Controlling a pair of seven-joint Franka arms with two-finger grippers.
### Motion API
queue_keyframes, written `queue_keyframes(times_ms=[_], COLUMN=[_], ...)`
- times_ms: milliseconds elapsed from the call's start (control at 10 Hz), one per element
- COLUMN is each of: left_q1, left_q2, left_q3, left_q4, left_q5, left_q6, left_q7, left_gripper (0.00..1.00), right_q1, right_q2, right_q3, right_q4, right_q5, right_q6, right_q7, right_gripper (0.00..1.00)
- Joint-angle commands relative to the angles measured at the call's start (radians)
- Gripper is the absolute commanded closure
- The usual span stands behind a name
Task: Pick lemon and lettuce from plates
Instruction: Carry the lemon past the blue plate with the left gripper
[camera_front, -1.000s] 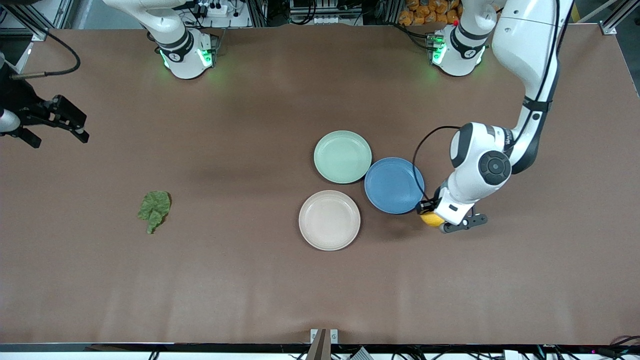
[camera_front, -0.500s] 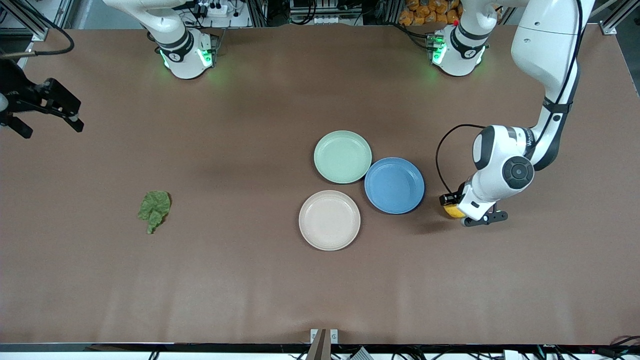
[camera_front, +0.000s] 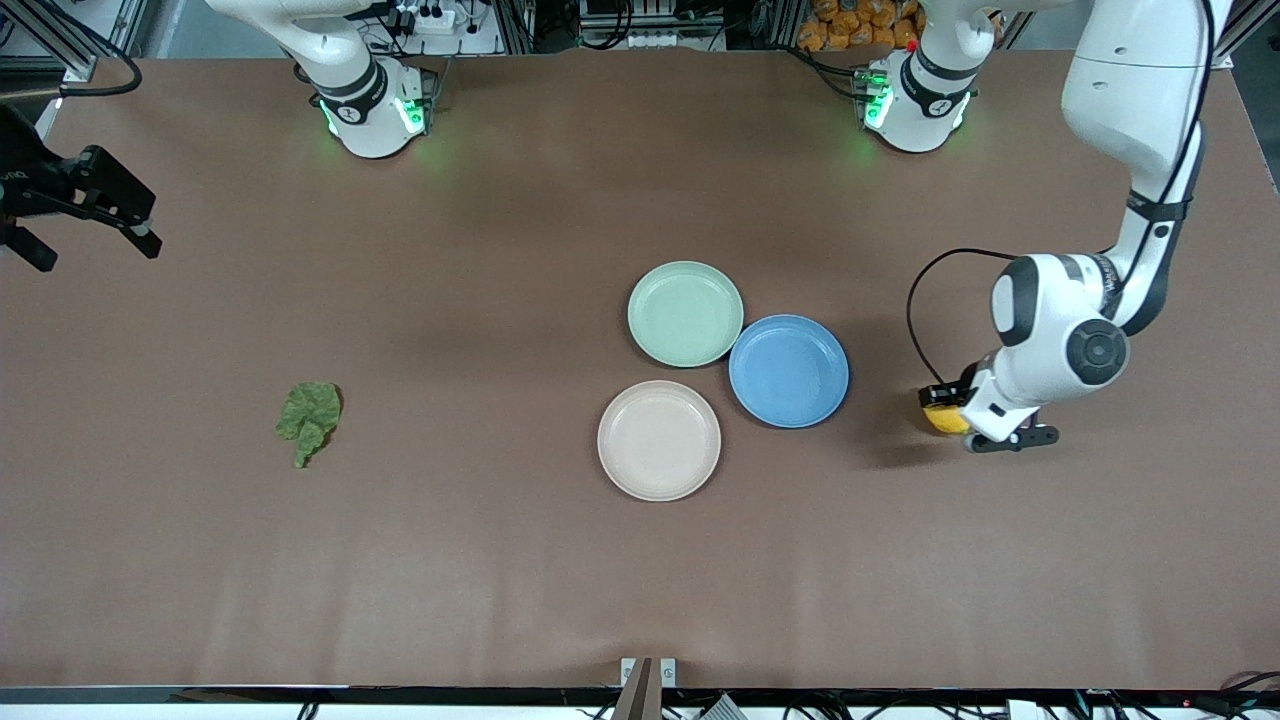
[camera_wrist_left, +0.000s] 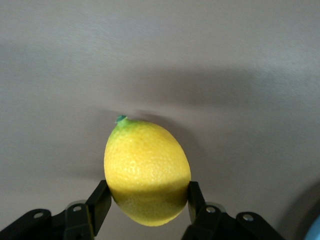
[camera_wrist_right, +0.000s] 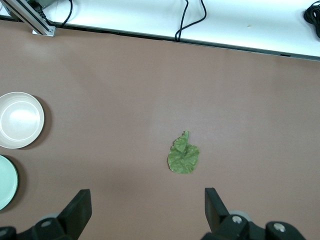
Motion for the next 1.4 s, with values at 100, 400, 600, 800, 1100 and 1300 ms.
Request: queue_keyframes(times_ms=[100,400,600,800,1100,1300], left_q1=[0.014,0.037,0.039,0.04,0.047,0.044], left_q2=[-0.073,-0.078,-0.078,-0.086,-0.116,-0.162], left_q3=[-0.001,-0.003,-0.003,-0.001,0.005,0.003], left_q4=[0.006,0.011,0.013,0.019,0.022,0.06], left_q5=[0.04,0.066,0.066,0.066,0.066,0.066], left_q6=[-0.099,-0.111,-0.14,-0.148,-0.15,-0.156], left_q7=[0.014,0.014,0.004,-0.004,-0.002,-0.002], left_gripper=[1.0,1.0,0.18,0.0,0.0,0.0], right_q1=[-0.017,-0.023,-0.026,-0.046,-0.048,-0.048], right_q2=[0.016,0.02,0.023,0.022,0.011,0.003], right_q3=[0.004,0.008,0.022,0.022,0.021,0.021], right_q4=[0.015,0.018,-0.031,-0.098,-0.143,-0.143], right_q5=[0.002,-0.048,-0.062,-0.062,-0.052,-0.044], right_q6=[-0.034,-0.106,-0.156,-0.149,-0.123,-0.109], right_q7=[-0.004,-0.007,0.002,0.011,0.011,0.011], right_gripper=[0.0,0.0,0.0,0.0,0.0,0.0])
